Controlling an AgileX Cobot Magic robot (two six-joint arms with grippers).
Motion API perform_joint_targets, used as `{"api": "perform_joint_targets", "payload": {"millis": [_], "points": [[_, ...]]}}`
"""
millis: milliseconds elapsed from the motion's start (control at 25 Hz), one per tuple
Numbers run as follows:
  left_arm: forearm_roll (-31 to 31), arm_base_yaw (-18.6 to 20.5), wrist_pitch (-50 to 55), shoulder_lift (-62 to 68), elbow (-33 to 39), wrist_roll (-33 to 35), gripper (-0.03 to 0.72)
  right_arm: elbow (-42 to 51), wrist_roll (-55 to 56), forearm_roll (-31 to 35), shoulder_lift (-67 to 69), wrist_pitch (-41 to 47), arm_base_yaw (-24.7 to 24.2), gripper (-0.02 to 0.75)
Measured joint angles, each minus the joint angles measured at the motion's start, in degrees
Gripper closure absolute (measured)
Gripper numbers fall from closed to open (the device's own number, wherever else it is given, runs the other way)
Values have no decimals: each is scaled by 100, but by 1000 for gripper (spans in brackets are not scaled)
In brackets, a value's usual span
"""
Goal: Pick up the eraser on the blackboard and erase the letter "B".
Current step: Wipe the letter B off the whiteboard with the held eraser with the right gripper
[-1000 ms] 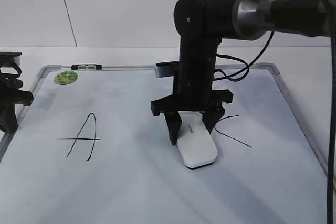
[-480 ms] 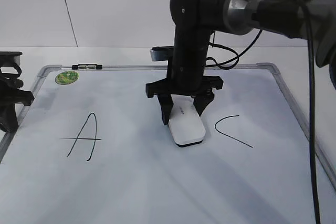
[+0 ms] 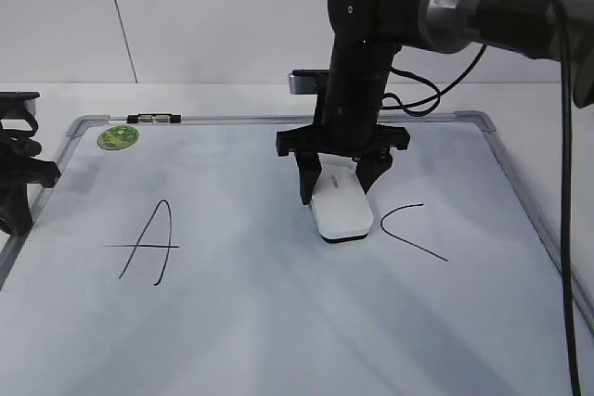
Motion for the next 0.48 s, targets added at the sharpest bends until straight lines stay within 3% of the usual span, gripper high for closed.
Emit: {"api": "perform_joint_targets", "payload": {"millis": [480], "points": [[114,10,320,0,0,0,668,-14,-393,-160,8,-81,543,196]]}}
